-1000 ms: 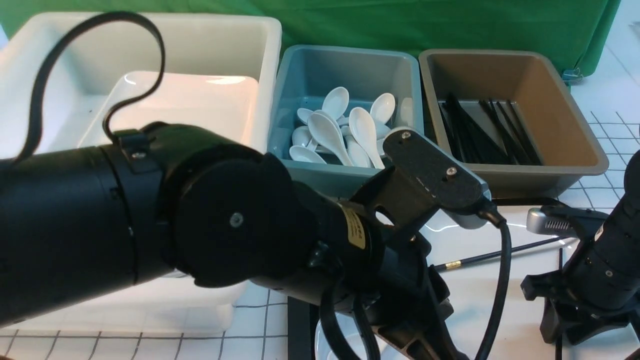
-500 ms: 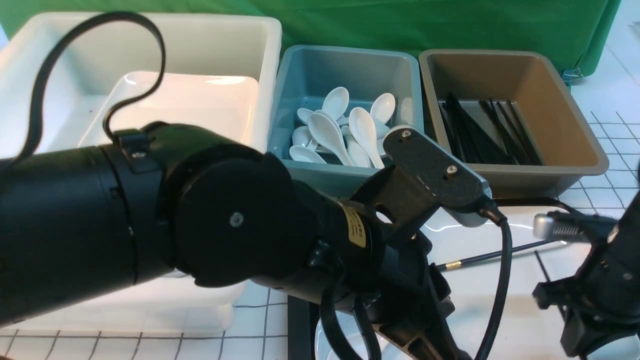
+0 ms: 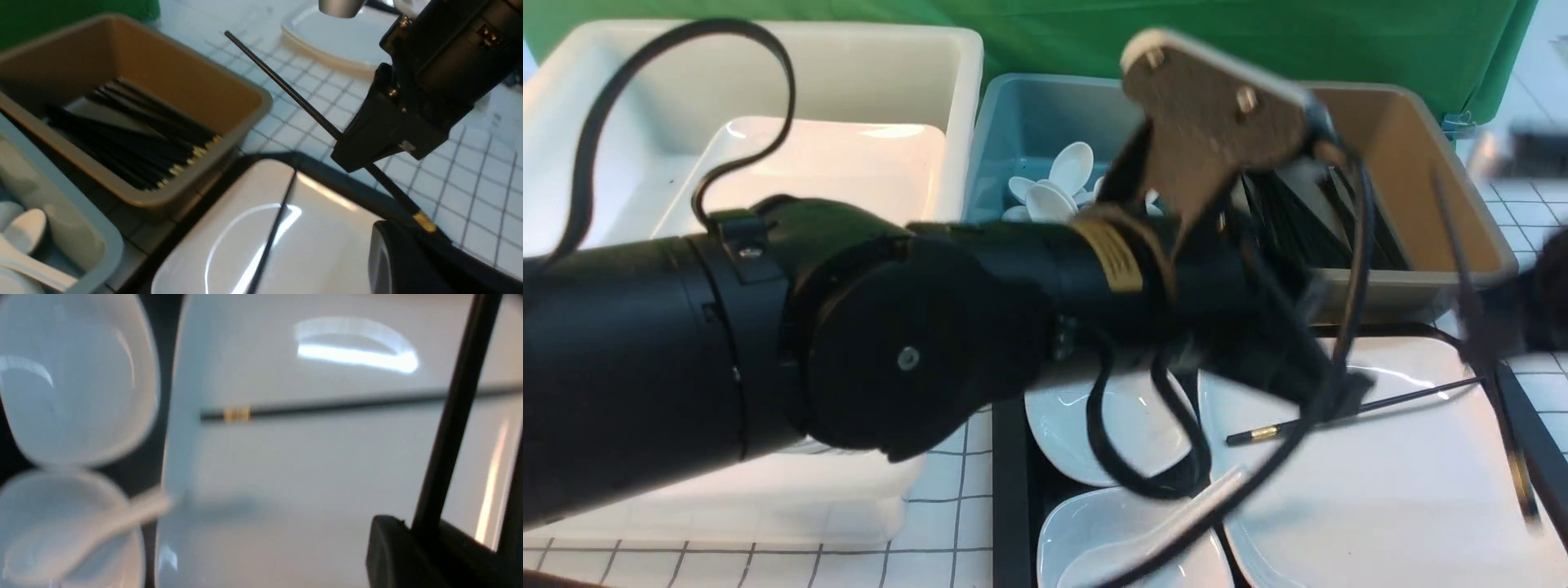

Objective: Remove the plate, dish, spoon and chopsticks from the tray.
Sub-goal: Use the right arm to put a chopstick into the small storage box on the right

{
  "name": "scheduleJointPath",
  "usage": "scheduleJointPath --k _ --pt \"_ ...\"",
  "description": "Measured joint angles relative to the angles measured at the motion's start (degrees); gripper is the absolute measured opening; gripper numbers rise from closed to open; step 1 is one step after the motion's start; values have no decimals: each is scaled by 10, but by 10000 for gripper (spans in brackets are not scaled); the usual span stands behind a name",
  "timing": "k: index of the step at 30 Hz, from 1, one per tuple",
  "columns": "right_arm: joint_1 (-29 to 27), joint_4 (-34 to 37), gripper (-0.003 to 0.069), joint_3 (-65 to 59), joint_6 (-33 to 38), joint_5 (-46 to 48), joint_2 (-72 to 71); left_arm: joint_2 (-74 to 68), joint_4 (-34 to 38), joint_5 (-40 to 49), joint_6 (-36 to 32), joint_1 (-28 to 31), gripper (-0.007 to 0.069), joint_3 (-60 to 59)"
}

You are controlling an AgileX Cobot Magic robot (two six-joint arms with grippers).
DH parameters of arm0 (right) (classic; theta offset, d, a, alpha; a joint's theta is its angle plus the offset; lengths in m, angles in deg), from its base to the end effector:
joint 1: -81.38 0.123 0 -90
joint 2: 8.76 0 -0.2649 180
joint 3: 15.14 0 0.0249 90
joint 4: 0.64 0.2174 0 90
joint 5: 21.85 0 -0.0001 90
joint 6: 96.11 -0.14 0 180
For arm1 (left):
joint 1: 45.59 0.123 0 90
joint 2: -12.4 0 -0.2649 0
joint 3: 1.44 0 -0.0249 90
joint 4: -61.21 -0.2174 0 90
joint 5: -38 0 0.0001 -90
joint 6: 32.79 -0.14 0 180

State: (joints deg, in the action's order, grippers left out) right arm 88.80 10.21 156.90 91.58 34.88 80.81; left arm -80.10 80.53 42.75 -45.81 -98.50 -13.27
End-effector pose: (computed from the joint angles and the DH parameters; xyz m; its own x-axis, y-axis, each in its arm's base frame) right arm 0.2726 0.0577 0.2600 -0.8835 -0.1444 -0.4457 -0.2226 0.9665 0.1281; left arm 0.2145 -0.2901 0.3127 -0.2817 0.1925 -0.9400 0.7871 0.6067 -0.1116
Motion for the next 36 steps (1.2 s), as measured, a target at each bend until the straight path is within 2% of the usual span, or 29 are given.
scheduleJointPath --k 3,9,13,19,21,23,24,25,27,29,32,33,34,35,36 --pt "-6 1 48 87 0 -50 53 -11 0 -8 21 38 -2 7" --pt "-21 -1 48 244 0 -106 197 -30 -13 84 36 107 -2 30" --pt "-22 -1 48 334 -4 -131 286 -26 -47 117 41 115 -2 34" --pt "-22 -1 57 404 -17 -138 393 -23 -56 171 53 115 -2 34" --pt "-22 -1 104 409 -17 -136 423 -22 -56 192 56 115 -2 34" --pt "-22 -2 207 409 -18 -123 435 -22 -56 203 56 115 -2 34" --pt "-22 -3 233 409 -18 -120 435 -22 -56 204 56 115 -2 34" --pt "-22 -3 341 409 -13 -106 435 -17 -56 206 56 115 -2 34" --pt "-22 -3 454 413 10 -79 426 -9 -56 208 56 115 -2 34" --pt "-22 -3 493 414 32 -29 413 -1 -56 210 56 115 -2 34" --pt "-21 -2 412 412 68 77 376 14 -56 216 56 115 -2 34" --pt "-20 -2 329 401 79 100 359 19 -56 219 56 115 -2 34" --pt "-19 -2 313 401 82 102 355 21 -56 220 56 115 -2 34" --pt "-16 -1 196 379 105 114 328 27 -55 228 56 115 -2 34" --pt "-14 -1 147 368 118 117 317 30 -55 230 56 115 -2 34"
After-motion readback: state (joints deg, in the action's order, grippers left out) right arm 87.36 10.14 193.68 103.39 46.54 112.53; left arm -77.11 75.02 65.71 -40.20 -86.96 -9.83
